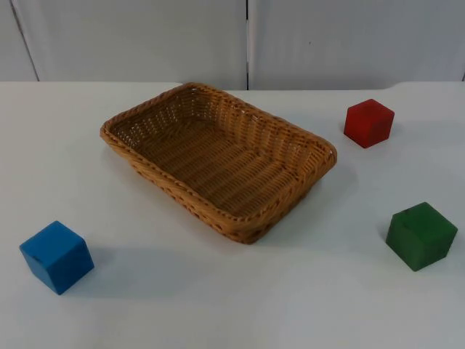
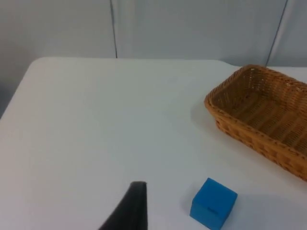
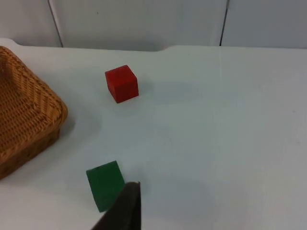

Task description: Pick up one cube with each hand and place exactly two cubes into the same basket, leaving the remaining cube outside.

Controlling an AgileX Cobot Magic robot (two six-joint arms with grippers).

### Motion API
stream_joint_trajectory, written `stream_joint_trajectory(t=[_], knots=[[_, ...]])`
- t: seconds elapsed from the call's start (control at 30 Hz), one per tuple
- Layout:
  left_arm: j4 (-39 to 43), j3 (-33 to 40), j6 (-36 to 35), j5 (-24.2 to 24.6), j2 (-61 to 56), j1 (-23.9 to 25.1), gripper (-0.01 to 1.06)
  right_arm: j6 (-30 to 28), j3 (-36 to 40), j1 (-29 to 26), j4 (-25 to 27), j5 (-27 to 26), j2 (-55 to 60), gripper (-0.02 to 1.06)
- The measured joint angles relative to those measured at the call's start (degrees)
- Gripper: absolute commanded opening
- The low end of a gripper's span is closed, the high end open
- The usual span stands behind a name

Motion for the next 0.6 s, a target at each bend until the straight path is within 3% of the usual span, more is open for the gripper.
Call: stream_joint_trajectory(t=[0.6], knots=[[-4.6,-3.6,5.3,-6.1,17.3,0.0,1.05,-0.1,-14.1,0.0,0.0,-3.0,20.6,1.05]])
